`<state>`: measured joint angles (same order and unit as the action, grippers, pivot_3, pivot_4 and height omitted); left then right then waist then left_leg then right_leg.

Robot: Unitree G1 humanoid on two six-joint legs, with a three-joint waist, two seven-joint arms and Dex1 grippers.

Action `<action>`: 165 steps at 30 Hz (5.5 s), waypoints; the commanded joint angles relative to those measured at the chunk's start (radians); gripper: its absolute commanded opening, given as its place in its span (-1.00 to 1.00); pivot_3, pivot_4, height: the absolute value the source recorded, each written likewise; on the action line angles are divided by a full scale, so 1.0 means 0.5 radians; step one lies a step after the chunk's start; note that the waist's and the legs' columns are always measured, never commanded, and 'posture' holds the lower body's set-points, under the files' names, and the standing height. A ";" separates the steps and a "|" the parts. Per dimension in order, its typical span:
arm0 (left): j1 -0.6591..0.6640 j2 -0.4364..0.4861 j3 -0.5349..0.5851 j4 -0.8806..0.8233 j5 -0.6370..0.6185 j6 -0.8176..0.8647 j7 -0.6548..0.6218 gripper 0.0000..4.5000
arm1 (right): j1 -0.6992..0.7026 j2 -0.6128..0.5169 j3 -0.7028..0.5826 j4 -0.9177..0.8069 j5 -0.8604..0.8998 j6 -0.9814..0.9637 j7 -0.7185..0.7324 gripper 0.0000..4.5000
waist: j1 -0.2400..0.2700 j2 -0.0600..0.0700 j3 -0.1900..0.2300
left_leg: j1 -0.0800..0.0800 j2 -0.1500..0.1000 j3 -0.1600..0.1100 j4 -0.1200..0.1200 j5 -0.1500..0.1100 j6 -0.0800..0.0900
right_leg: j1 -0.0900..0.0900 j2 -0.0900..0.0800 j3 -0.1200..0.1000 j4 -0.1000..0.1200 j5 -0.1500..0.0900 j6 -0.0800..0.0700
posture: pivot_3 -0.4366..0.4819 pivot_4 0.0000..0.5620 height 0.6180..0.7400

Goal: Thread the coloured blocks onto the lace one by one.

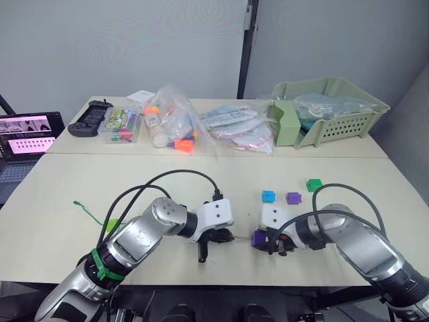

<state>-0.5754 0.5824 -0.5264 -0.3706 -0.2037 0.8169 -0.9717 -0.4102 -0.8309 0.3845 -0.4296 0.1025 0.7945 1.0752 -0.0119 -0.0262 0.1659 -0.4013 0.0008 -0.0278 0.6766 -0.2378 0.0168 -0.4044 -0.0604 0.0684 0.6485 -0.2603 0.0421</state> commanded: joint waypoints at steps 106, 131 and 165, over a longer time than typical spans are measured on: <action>0.194 -0.160 0.239 0.673 0.008 -0.970 -0.380 0.58 | 0.595 0.110 -0.531 -0.021 0.229 -0.507 -0.272 1.00 | 0.009 -0.001 -0.001 | -0.003 -0.002 0.001 0.004 0.000 0.000 | 0.000 -0.002 0.001 -0.002 0.003 0.005 | -0.05 -0.47 1.00; 0.140 -0.360 0.136 0.725 0.184 -1.055 -0.298 -1.00 | 0.561 0.216 -0.427 0.112 0.238 -0.689 -0.192 -0.49 | 0.000 -0.001 -0.001 | -0.002 -0.001 0.000 0.003 0.000 0.000 | 0.001 -0.001 0.001 -0.002 0.003 0.005 | -0.05 -0.47 1.00; 0.123 -0.354 0.069 0.765 0.348 -1.033 -0.176 -0.29 | 0.525 0.152 -0.368 0.025 0.195 -0.580 -0.231 -0.49 | -0.002 0.000 -0.001 | 0.001 -0.001 0.000 0.003 0.000 0.000 | 0.004 -0.001 0.001 -0.001 0.003 0.005 | -0.05 -0.47 1.00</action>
<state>-0.5099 0.4103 -0.4863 0.0150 -0.0393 0.3081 -1.0664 -0.1488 -0.7438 0.2000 -0.3838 0.1975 0.5003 0.9576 -0.0128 -0.0264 0.1652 -0.4006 0.0003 -0.0277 0.6781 -0.2379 0.0169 -0.4025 -0.0608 0.0690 0.6478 -0.2587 0.0445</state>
